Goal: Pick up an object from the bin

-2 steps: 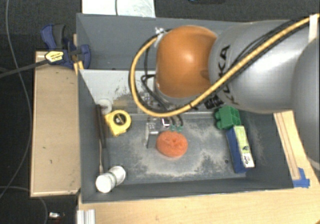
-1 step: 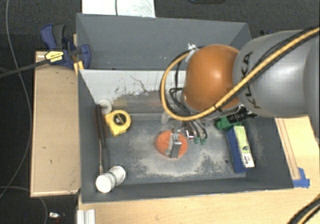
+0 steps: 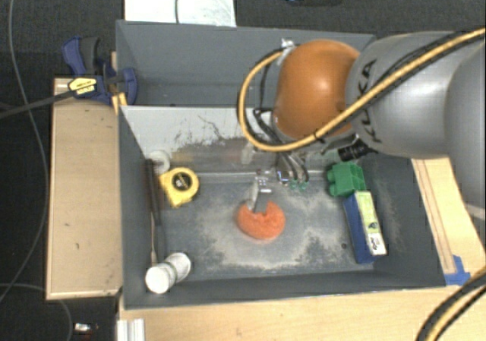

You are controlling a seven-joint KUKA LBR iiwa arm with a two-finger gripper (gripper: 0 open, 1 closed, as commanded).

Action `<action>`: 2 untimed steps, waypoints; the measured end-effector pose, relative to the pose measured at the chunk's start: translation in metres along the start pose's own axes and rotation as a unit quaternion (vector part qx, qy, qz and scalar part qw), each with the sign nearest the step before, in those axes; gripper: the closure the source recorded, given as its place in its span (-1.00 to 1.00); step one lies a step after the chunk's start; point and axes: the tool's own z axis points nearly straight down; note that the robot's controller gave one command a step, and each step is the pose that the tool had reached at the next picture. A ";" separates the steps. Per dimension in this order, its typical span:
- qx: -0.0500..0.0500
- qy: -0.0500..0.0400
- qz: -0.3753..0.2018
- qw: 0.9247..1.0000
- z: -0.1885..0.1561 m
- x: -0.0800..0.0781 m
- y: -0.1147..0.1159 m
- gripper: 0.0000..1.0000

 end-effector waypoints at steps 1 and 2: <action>-0.003 -0.003 -0.033 0.999 0.013 0.006 -0.013 -1.00; 0.000 -0.001 -0.076 0.997 0.024 0.009 -0.054 -1.00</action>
Offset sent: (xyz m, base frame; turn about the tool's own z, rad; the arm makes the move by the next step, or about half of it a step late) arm 0.0115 -0.0285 -0.0301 -0.2541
